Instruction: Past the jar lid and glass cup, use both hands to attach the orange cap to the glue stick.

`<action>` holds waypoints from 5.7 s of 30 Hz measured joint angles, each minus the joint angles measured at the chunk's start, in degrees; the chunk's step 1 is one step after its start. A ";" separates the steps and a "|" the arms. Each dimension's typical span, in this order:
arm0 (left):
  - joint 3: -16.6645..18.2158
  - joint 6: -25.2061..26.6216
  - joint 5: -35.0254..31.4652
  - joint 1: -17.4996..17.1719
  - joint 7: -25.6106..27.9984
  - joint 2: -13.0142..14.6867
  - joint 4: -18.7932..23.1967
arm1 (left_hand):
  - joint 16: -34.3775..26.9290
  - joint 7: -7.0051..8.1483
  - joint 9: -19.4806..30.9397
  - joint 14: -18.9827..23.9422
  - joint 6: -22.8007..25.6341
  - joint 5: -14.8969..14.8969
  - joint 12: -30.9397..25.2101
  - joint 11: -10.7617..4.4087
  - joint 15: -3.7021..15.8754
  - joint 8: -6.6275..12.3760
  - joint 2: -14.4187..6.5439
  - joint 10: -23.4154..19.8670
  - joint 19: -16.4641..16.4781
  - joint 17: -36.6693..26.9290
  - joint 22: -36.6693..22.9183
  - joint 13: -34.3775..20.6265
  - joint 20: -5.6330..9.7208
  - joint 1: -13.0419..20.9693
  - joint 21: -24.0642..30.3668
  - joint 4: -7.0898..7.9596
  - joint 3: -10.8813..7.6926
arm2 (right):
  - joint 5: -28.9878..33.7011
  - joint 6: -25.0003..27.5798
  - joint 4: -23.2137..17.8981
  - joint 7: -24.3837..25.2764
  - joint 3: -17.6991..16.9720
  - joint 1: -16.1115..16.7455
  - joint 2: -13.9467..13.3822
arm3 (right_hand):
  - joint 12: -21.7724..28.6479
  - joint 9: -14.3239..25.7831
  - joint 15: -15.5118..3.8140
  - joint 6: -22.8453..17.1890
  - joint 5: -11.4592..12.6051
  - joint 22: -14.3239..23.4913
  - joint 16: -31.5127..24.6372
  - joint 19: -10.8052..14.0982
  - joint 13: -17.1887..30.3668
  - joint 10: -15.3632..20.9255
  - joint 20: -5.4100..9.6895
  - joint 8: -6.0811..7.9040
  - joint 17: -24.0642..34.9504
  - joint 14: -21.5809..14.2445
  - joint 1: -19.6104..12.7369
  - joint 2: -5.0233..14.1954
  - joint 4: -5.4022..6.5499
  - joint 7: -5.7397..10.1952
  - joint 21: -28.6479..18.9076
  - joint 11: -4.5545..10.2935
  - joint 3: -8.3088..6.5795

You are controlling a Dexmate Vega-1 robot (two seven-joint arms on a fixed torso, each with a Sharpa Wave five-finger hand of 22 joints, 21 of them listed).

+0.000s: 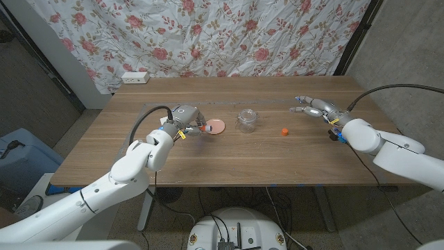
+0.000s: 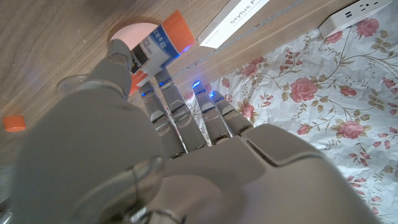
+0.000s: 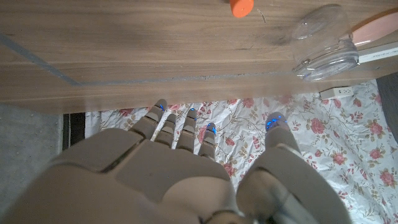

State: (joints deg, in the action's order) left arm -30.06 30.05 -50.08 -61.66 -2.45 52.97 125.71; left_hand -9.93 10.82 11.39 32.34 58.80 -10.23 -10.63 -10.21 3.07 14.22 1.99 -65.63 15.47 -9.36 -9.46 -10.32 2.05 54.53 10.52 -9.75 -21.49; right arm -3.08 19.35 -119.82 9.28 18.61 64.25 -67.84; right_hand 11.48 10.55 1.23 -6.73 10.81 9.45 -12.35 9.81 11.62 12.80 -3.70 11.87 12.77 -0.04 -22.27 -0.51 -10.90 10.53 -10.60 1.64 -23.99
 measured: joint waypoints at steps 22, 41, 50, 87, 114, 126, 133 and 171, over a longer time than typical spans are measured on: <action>-1.96 0.56 6.62 2.05 5.36 -5.03 -3.15 | 0.00 -0.29 -0.11 0.00 0.29 -0.17 -0.18 -0.03 0.00 -0.44 0.00 0.03 -0.52 0.00 0.00 0.00 0.08 0.00 0.00 0.34 0.33 | 18.21 11.55 -5.48 -11.86 8.24 -7.46 -3.69 | 0.21 0.26 1.15 -0.30 0.01 0.00 -0.45 0.41 0.26 0.33 -2.47 0.43 -0.26 -0.28 -6.19 -3.31 0.15 -0.28 0.00 -0.36 -1.25; -2.81 -5.33 14.97 5.07 8.80 -5.57 -7.60 | 0.00 -0.29 0.07 -0.62 0.29 -0.40 0.00 -0.07 0.00 -0.87 0.02 0.06 -1.86 0.00 0.00 0.00 0.20 -0.02 0.00 0.34 0.33 | 30.04 12.91 -5.80 -26.99 13.39 -13.60 -2.99 | -0.05 0.52 2.07 0.97 0.24 0.00 -0.06 -0.01 0.53 -0.86 -3.28 0.43 -0.25 0.03 -8.37 -4.30 0.44 0.36 0.00 -0.20 -1.54; -2.81 -7.00 18.00 5.89 9.44 -5.27 -8.81 | 0.00 -0.29 0.07 -0.62 0.29 -0.39 0.07 -0.35 0.01 -1.00 0.02 0.35 -2.05 0.00 0.00 -0.10 0.01 -0.02 0.00 0.32 0.33 | 33.82 10.83 -4.37 -32.02 15.15 -15.82 -1.57 | -0.05 0.52 2.08 1.86 0.24 0.00 -0.06 -0.01 0.79 -1.16 -3.27 0.20 -0.25 0.02 -9.12 -4.31 0.63 0.63 0.00 -0.51 -1.73; -5.59 -12.60 22.82 10.02 11.00 -6.26 -14.29 | 0.00 -0.29 0.07 -0.86 0.29 -0.33 0.21 -0.97 -0.24 -0.99 -0.34 0.35 -2.04 0.00 0.00 -0.19 0.00 -1.00 0.00 0.24 0.71 | 40.95 1.32 1.43 -41.22 16.62 -19.13 3.68 | 1.09 0.79 -0.83 -2.73 0.23 0.00 -1.33 2.68 0.89 4.31 -1.21 2.13 -0.27 -3.04 -11.32 -4.68 0.96 -0.83 -0.23 3.69 -2.05; -6.25 -14.36 23.46 10.81 10.31 -6.10 -15.63 | 0.00 -0.29 0.07 -0.83 0.30 -0.40 0.35 -0.98 -0.21 -1.48 -0.36 0.34 -2.04 0.00 0.00 -0.22 0.00 -0.99 0.00 0.35 1.06 | 47.12 -0.90 5.52 -38.19 18.34 -18.64 7.20 | 2.31 0.63 -2.72 -9.99 -0.01 0.00 -3.34 7.30 0.62 11.46 0.54 4.58 -0.80 -9.11 -15.98 -4.83 0.94 0.33 -0.67 6.51 -2.52; -6.40 -14.82 23.48 10.84 10.03 -6.08 -15.99 | 0.00 -0.29 0.07 -0.94 0.30 -0.39 0.21 -0.99 -0.10 -1.65 -0.36 0.33 -2.04 0.00 0.00 -0.18 0.00 -0.99 0.00 0.36 1.05 | 48.85 -0.91 6.58 -36.21 18.72 -18.59 8.68 | 2.52 0.36 -3.50 -15.02 -0.23 0.00 -4.00 9.45 0.11 16.33 1.87 5.96 -1.07 -12.49 -18.17 -4.60 0.95 0.44 -0.67 8.50 -2.52; -6.52 -14.99 23.53 10.86 10.02 -6.20 -16.21 | 0.00 -0.29 0.08 -1.14 0.30 -0.38 0.21 -1.00 -0.30 -1.65 -0.36 0.32 -2.04 0.00 0.00 -0.18 0.00 -0.99 0.00 0.39 1.02 | 50.03 -0.81 6.83 -34.30 18.77 -18.17 9.06 | 2.72 0.37 -3.57 -17.90 -0.63 0.00 -4.61 10.51 -0.18 20.23 2.52 6.42 -1.33 -14.88 -19.60 -4.69 0.95 1.34 -0.67 9.57 -2.52; -7.03 -14.33 23.20 10.14 9.41 -5.93 -15.50 | 0.00 -0.29 0.08 -1.13 0.29 -0.40 0.20 -1.37 -0.31 -1.64 -0.36 0.56 -2.55 0.00 0.00 -0.20 -0.11 -0.99 0.00 0.32 1.08 | 53.14 0.18 8.60 -27.77 18.97 -15.70 10.68 | 2.26 0.80 -3.88 -32.11 -0.40 0.00 -6.44 13.43 -0.27 34.38 4.64 10.20 -0.97 -22.30 -26.37 -3.92 1.55 1.98 -0.39 11.01 -0.57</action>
State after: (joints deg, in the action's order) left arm -37.09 15.72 -26.88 -51.52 6.96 47.04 110.21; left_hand -9.93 10.52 11.47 31.21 59.10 -10.63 -10.43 -11.58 2.76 12.57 1.63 -65.08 12.91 -9.36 -9.46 -10.53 1.94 53.54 10.53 -9.43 -20.41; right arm 50.06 19.54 -111.23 -18.50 37.58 48.56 -57.16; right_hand 13.74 11.35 -2.66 -38.84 10.41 9.45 -18.79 23.24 11.34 47.19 0.93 22.08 11.80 -22.33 -48.64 -4.43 -9.34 12.51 -10.99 12.65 -24.56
